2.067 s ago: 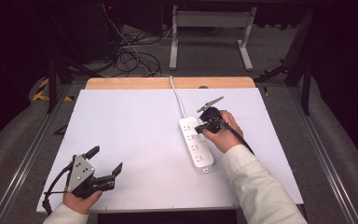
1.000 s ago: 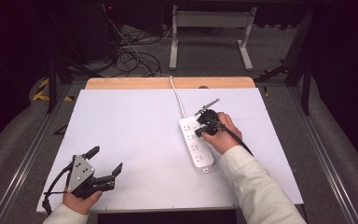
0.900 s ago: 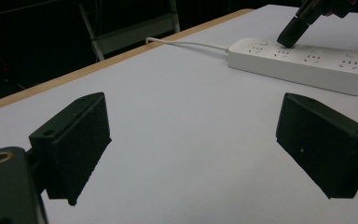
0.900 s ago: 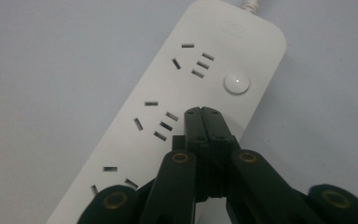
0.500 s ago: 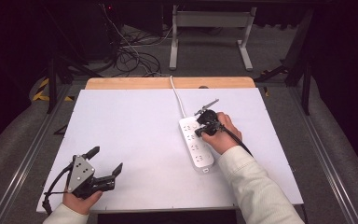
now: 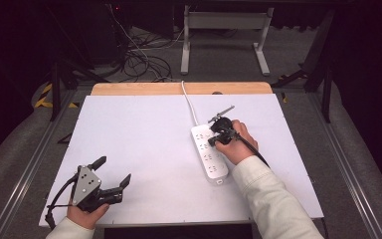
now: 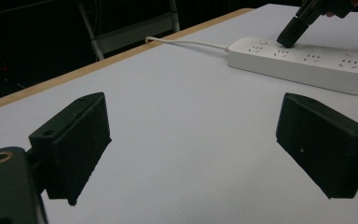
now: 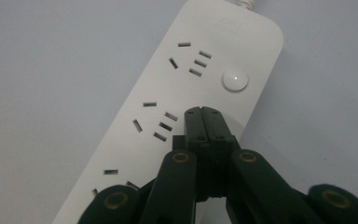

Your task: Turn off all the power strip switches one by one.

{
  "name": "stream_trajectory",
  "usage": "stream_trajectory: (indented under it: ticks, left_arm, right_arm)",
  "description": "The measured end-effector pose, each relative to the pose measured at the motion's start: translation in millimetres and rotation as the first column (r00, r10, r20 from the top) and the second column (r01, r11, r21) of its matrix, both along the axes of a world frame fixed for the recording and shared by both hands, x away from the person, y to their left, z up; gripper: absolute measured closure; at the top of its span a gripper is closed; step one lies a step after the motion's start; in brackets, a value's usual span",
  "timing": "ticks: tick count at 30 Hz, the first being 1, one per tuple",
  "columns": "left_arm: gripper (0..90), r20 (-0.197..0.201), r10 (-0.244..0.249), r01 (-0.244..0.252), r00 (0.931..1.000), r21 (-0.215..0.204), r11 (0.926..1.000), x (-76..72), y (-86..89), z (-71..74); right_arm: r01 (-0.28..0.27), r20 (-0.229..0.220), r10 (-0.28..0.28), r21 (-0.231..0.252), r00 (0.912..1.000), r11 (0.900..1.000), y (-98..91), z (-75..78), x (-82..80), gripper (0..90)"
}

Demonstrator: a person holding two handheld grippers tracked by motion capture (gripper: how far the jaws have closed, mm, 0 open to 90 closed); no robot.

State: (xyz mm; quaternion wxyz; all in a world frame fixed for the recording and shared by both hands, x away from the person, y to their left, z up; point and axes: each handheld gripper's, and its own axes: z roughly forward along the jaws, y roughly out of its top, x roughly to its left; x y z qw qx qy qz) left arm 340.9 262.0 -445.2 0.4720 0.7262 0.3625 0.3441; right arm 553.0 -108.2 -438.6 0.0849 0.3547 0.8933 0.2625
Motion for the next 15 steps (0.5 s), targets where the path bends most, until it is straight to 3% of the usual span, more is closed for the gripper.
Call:
stream_trajectory:
  ticks: [1,2,4,6,9,15]
  left_arm:
    - [10.5,0.001,0.0,0.0,1.0,0.007,1.0,0.3,0.7,0.2]
    - [10.5,-0.002,0.0,0.0,1.0,0.003,1.0,0.8,0.8,-0.1]
    - [10.5,-0.006,0.001,-0.001,1.0,-0.002,1.0,2.1,1.0,-0.6]
    - [10.5,-0.008,0.001,-0.001,1.0,0.005,1.0,3.0,1.0,-0.8]
    - [10.5,-0.008,0.003,-0.003,1.0,0.0,1.0,3.4,1.3,-1.0]
    - [10.5,-0.002,0.002,-0.002,1.0,0.002,1.0,1.6,0.4,-0.4]
  right_arm:
    - [-0.002,0.021,0.002,0.017,0.9998,0.9998,-0.6,3.3,-1.2,90.0]
    - [-0.006,0.049,0.005,0.003,0.9988,1.0,-1.2,7.6,-2.6,90.0]
    - [-0.006,0.089,-0.004,0.113,0.996,0.9936,-5.0,19.7,-5.1,90.0]
    - [-0.008,0.126,-0.012,0.155,0.992,0.9879,-6.9,30.9,-6.4,90.0]
    - [-0.023,0.132,0.003,0.153,0.9912,0.9879,-6.0,37.0,-6.8,90.0]
    - [-0.02,0.128,0.002,0.139,0.9917,0.99,-6.3,34.7,-5.4,90.0]
